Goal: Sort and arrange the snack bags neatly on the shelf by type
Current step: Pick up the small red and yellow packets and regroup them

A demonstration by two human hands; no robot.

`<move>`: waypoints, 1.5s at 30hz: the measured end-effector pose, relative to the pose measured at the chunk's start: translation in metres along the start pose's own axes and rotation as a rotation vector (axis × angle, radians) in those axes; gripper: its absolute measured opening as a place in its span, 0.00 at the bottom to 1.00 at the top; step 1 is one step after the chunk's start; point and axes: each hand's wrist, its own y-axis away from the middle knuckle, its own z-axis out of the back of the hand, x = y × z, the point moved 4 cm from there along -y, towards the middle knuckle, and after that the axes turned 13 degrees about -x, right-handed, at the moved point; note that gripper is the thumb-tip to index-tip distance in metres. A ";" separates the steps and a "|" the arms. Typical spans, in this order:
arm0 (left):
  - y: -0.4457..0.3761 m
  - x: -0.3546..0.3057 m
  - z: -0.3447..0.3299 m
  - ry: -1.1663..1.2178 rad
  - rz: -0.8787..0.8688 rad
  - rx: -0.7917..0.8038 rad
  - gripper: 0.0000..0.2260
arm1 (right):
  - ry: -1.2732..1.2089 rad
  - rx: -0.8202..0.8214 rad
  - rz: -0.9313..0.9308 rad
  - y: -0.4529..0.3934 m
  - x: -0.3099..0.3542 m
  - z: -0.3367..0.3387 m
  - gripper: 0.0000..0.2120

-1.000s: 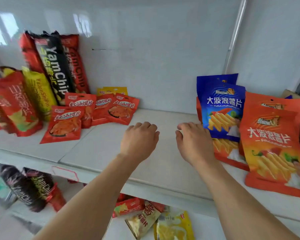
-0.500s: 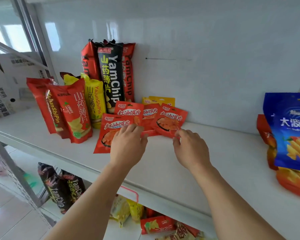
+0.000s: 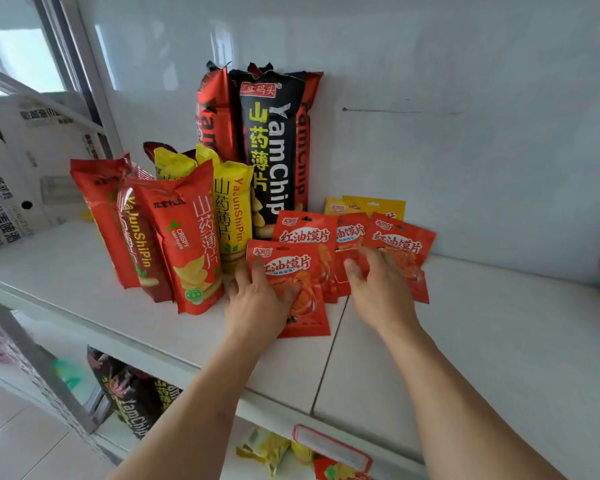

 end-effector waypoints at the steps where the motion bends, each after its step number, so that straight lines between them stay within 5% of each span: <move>1: -0.002 -0.001 -0.001 0.012 -0.002 -0.001 0.41 | -0.021 0.015 -0.003 -0.001 0.002 -0.004 0.23; 4: -0.008 -0.007 -0.001 0.068 0.011 -0.030 0.44 | 0.066 -0.095 -0.020 -0.015 -0.003 -0.011 0.26; 8: -0.022 -0.007 -0.005 0.181 0.141 -0.016 0.44 | 0.087 -0.194 -0.349 -0.045 -0.045 -0.002 0.29; 12: -0.033 -0.009 -0.012 0.239 0.227 0.023 0.40 | 0.149 -0.088 -0.617 -0.051 -0.089 -0.005 0.32; 17: -0.037 -0.013 -0.019 0.278 0.279 0.023 0.39 | 0.169 -0.006 -0.506 -0.053 -0.083 -0.020 0.32; 25: -0.031 -0.011 -0.007 0.511 0.325 -0.047 0.21 | -0.325 0.008 -0.385 -0.057 -0.052 -0.031 0.21; 29: -0.030 -0.005 -0.005 0.584 0.351 -0.061 0.18 | -0.281 0.024 -0.387 -0.059 -0.052 -0.033 0.21; 45: -0.026 -0.008 -0.006 0.639 0.341 0.028 0.07 | -0.676 0.242 -0.747 -0.057 -0.068 -0.028 0.10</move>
